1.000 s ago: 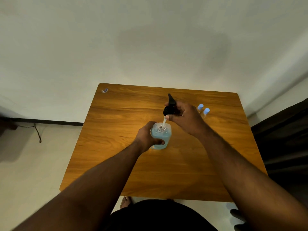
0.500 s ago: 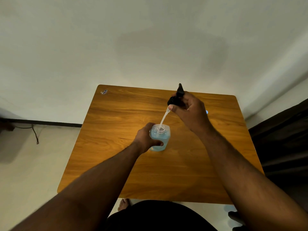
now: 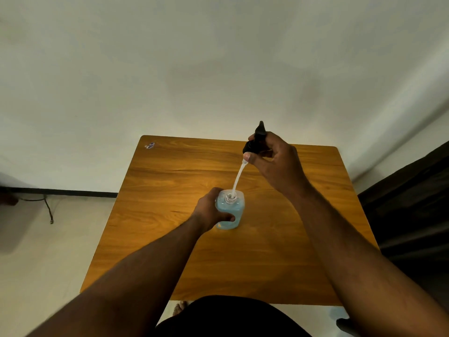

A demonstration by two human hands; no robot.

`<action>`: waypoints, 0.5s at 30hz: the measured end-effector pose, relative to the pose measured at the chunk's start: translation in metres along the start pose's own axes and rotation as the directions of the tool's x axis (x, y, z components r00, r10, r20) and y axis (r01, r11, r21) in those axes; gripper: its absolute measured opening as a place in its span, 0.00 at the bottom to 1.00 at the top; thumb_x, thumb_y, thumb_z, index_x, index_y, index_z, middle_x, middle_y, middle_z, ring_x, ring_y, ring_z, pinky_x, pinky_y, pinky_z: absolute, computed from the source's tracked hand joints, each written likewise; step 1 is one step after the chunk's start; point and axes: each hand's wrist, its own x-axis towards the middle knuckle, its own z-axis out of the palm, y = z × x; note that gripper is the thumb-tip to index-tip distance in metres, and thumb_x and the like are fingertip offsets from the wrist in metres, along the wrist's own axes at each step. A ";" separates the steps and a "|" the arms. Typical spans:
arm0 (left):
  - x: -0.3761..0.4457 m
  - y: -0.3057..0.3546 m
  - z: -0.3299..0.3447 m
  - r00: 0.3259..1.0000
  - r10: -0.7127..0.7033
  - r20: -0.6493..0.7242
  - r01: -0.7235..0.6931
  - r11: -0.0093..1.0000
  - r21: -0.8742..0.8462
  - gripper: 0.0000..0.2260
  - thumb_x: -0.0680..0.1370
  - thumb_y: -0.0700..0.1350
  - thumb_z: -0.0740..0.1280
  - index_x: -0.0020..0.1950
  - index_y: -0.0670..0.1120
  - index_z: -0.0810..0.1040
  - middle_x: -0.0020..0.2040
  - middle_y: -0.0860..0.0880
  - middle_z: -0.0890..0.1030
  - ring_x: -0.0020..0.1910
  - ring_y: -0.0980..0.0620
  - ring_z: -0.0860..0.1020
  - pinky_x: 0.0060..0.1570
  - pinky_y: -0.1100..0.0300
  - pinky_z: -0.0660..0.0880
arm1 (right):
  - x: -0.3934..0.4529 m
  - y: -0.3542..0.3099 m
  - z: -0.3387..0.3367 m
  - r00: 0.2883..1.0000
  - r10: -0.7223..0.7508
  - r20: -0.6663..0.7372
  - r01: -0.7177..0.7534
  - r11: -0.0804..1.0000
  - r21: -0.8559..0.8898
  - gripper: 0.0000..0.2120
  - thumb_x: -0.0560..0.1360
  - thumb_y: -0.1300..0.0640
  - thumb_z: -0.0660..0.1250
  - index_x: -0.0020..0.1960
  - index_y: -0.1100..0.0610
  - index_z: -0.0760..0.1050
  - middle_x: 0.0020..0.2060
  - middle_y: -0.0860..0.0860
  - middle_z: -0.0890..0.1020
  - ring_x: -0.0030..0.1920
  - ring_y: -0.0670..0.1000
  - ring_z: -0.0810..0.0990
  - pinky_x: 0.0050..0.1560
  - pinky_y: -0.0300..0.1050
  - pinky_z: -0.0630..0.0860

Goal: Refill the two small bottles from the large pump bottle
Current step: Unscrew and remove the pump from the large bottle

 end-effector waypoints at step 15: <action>0.003 0.001 -0.002 1.000 0.001 0.002 -0.002 0.995 0.095 0.33 0.58 0.45 0.83 0.56 0.60 0.69 0.46 0.62 0.77 0.45 0.67 0.75 0.37 0.72 0.70 | 0.003 -0.011 -0.012 0.988 -0.121 -0.094 0.114 0.991 -0.069 0.17 0.73 0.56 0.71 0.59 0.59 0.74 0.50 0.50 0.82 0.50 0.40 0.78 0.47 0.22 0.71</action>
